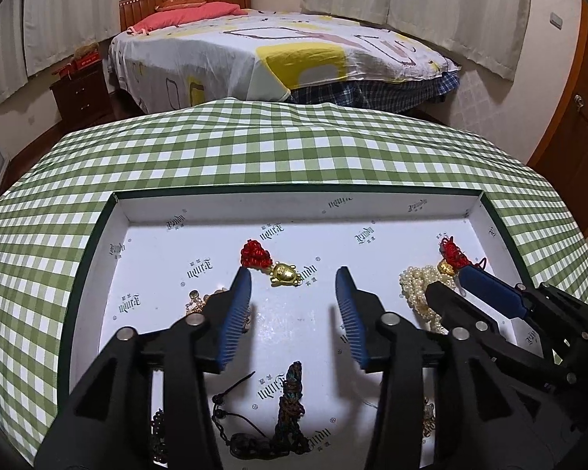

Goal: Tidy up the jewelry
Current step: 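Carry the red brooch and pearl necklace into the box and open both grippers, then withdraw both grippers from the box back over the table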

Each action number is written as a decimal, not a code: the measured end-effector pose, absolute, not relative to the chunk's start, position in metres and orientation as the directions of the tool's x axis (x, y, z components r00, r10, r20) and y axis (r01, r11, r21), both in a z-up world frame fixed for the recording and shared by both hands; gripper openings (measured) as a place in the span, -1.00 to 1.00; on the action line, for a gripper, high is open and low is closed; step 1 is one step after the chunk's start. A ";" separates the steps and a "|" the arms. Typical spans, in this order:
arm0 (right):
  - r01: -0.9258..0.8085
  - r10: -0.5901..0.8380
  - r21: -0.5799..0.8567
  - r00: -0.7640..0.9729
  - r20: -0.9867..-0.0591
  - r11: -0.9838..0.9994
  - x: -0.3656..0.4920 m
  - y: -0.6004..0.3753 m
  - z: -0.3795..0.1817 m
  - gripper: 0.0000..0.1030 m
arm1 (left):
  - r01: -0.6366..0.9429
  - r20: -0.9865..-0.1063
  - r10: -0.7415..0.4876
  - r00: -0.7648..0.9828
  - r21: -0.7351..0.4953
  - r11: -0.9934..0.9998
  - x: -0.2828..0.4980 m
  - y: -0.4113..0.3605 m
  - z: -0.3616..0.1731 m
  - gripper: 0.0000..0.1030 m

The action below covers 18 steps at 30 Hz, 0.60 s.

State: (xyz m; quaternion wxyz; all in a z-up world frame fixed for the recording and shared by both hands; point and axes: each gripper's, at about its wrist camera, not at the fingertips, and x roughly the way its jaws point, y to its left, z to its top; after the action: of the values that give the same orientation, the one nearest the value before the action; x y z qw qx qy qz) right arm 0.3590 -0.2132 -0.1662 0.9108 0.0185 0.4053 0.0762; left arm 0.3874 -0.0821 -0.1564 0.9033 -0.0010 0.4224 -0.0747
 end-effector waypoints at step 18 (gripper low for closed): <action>-0.103 0.128 0.078 0.690 -0.712 0.992 0.345 -0.222 -0.156 -0.01 | 0.098 -0.736 -0.099 0.670 -0.045 0.994 0.366 -0.072 -0.144 0.35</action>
State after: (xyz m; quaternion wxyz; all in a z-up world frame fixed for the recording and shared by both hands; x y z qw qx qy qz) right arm 0.3452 -0.2217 -0.1561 0.9192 0.0160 0.3883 0.0630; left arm 0.3662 -0.0719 -0.1440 0.9138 -0.0009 0.4026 -0.0538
